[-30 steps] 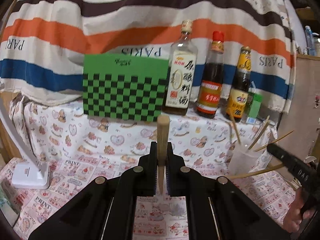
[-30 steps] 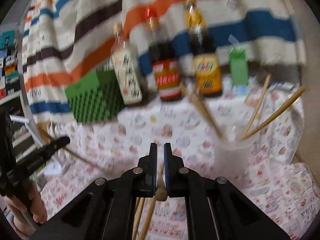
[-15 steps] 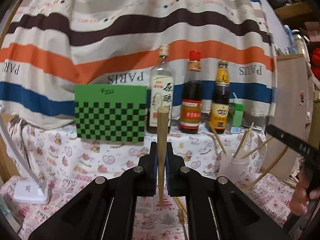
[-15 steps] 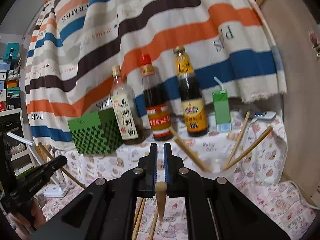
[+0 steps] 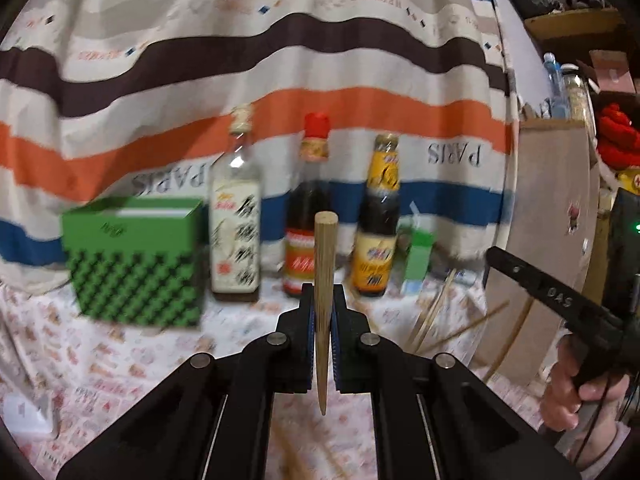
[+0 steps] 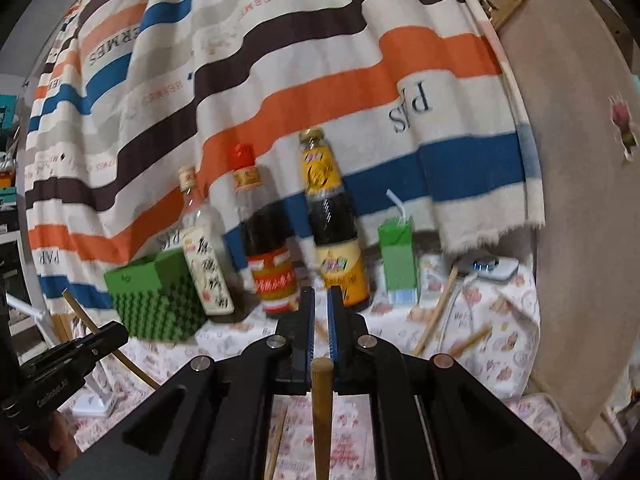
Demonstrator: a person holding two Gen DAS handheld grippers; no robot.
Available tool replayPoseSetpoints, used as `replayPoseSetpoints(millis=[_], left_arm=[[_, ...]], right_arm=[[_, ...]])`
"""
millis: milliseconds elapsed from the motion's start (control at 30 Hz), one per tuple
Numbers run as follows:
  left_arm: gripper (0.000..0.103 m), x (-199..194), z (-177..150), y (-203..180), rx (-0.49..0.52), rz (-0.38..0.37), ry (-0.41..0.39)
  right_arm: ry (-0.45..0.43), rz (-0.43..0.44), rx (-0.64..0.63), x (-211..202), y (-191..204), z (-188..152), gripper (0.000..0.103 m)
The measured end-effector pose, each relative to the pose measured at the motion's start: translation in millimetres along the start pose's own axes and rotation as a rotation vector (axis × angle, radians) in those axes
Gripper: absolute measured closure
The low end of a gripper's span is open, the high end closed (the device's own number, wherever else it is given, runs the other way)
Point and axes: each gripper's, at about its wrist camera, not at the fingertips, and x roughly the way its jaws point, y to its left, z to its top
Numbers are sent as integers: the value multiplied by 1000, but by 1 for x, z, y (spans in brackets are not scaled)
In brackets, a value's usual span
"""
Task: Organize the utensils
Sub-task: 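Lift both held chopsticks and carry them over the clear plastic cup, then lower both chopsticks into the cup and open both tools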
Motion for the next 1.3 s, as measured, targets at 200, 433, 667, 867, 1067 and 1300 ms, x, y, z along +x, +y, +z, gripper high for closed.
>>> replayPoseSetpoints(millis=[200,433,667,867,1067,1300], left_arm=[[97,35,30,-25,-25,-77,-31],[97,72,38,-44,-26,-126,-69],[97,112,12,-50,-38,-158,29],[97,135,-11,-52,-34,-158,105],[97,149,-22,-45,-59,-173,169],[96,154,-21,-46,-21,-191,191]], right_arm=[[-98,-64,29,22,-18,41,96],[-231,-128,54,37,-31,68,96],[-120,-156,9,76,-37,45,96],[9,-130,-5,99,-43,22,96],[92,-125,1,116,-47,7,96],[143,-123,-8,123,-48,1,96]])
